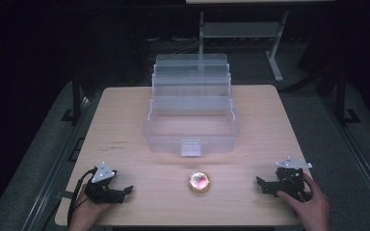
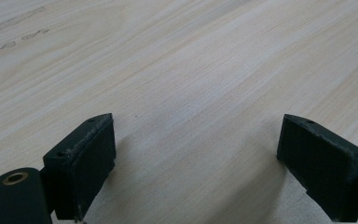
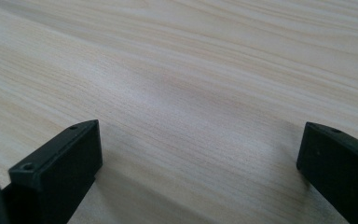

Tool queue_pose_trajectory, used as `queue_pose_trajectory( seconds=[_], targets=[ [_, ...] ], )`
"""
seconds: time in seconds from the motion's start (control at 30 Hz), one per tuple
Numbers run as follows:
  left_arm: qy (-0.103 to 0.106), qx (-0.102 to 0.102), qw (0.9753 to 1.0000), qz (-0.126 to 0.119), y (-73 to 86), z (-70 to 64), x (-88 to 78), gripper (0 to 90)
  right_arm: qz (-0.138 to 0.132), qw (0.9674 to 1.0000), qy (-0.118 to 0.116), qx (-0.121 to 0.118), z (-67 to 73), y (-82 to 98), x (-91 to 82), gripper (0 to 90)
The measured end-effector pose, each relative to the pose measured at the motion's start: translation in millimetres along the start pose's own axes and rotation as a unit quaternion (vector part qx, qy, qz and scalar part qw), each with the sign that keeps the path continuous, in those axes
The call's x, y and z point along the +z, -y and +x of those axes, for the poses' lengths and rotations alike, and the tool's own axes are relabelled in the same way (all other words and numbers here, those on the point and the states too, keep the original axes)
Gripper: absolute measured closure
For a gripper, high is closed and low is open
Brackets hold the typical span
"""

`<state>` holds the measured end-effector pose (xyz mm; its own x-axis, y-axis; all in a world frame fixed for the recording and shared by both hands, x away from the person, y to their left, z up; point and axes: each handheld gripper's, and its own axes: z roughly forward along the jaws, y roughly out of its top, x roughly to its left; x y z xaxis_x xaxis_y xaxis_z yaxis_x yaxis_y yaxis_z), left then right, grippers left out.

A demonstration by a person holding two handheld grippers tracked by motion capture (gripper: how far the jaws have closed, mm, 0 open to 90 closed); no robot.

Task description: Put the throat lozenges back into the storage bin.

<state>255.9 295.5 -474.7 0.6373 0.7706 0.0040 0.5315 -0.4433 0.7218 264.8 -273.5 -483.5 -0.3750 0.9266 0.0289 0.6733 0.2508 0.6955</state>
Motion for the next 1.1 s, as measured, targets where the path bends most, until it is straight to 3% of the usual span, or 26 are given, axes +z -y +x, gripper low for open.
queue_pose_trajectory(
  seconds=[0.6, 1.1],
  targets=[
    [0.009, 0.012, 0.9999, 0.005, -2.5, 3.2, 0.8, 11.9, 0.001, 1.0, 0.002, 0.002, 0.5, -0.1, 0.0, 0.0],
    [0.033, 0.028, 0.9991, 0.006, -21.4, -8.6, 3.3, 12.0, 0.0, 1.0, 0.002, 0.001, 0.6, -0.1, 0.1, 0.0]
  ],
)
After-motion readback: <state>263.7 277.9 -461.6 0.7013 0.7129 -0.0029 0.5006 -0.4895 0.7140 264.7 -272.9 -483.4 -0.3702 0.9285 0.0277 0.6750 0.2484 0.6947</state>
